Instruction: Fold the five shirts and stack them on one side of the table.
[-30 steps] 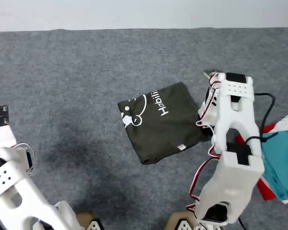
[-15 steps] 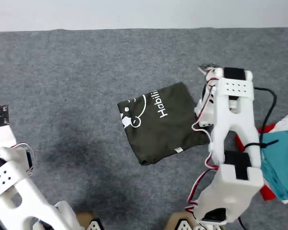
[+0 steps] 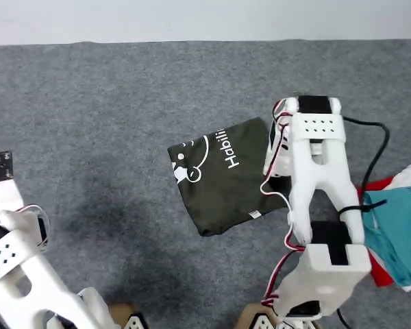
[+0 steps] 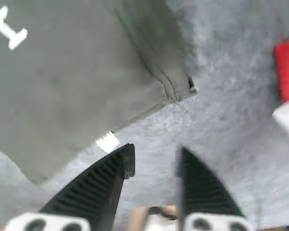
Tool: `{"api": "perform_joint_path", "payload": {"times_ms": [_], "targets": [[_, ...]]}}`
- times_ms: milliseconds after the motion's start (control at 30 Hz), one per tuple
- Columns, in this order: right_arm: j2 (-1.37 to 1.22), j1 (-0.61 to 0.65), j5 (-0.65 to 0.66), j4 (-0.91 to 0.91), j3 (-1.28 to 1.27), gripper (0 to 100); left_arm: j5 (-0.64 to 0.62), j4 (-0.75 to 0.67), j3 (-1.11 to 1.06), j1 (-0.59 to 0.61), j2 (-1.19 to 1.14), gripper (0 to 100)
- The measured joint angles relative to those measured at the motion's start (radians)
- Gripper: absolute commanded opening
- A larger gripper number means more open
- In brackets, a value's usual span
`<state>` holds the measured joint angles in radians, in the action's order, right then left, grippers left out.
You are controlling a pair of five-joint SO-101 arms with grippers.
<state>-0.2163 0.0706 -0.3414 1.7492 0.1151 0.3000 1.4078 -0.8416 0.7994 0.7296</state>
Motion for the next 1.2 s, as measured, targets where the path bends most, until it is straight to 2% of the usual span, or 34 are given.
{"api": "perform_joint_path", "payload": {"times_ms": [133,467,633,933,1200], "targets": [[0.043,0.041,-0.161,0.0,-0.008,13.2,0.0,0.032,0.0,0.0,0.0,0],[0.198,0.23,-0.374,0.003,-0.008,13.6,0.0,0.035,0.0,0.0,0.0,0],[0.336,0.269,-0.393,0.005,-0.057,13.6,0.0,-0.026,0.0,0.0,0.0,0],[0.687,0.267,-0.399,0.005,-0.413,13.7,0.0,-0.041,0.0,0.0,0.0,0],[0.666,0.267,-0.404,-0.055,-0.456,15.3,0.0,-0.041,0.0,-0.046,0.0,0]]}}
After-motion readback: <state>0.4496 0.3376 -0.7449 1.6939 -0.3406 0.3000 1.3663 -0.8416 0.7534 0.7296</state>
